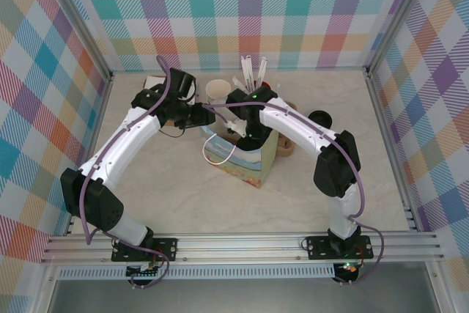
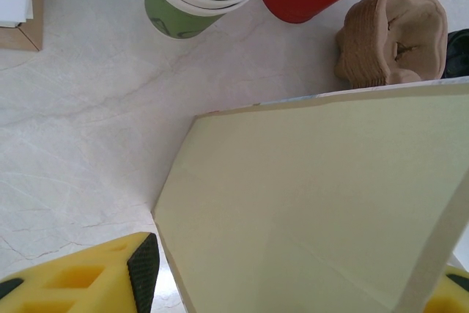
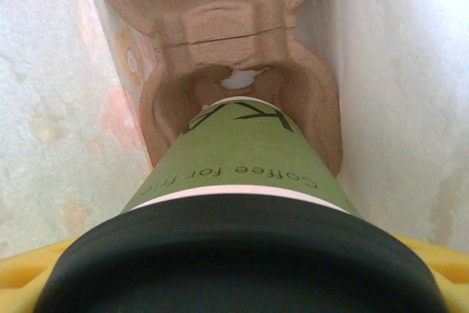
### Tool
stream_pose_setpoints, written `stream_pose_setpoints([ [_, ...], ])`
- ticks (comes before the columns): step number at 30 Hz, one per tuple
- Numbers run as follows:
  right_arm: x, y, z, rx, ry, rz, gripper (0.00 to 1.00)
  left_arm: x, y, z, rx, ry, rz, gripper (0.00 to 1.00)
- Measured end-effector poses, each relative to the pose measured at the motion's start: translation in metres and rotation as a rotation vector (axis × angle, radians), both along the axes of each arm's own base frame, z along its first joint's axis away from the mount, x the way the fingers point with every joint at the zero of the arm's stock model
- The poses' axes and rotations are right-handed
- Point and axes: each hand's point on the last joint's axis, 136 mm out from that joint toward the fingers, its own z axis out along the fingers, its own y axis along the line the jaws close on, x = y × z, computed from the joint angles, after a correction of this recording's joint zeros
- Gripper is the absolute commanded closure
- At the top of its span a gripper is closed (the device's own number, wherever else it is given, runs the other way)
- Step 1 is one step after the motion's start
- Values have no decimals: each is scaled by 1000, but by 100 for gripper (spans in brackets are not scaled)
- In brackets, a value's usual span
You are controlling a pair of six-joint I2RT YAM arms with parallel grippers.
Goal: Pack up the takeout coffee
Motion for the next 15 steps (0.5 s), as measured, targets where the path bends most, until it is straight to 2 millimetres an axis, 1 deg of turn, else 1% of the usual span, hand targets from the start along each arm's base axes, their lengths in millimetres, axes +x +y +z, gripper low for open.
stream_pose_setpoints([
  [10, 0, 5, 0, 25, 3, 1, 22, 1, 1, -2, 10, 1, 6, 43],
  [15, 1, 8, 4, 44, -6, 1, 22, 2, 2, -2, 13, 0, 8, 43],
])
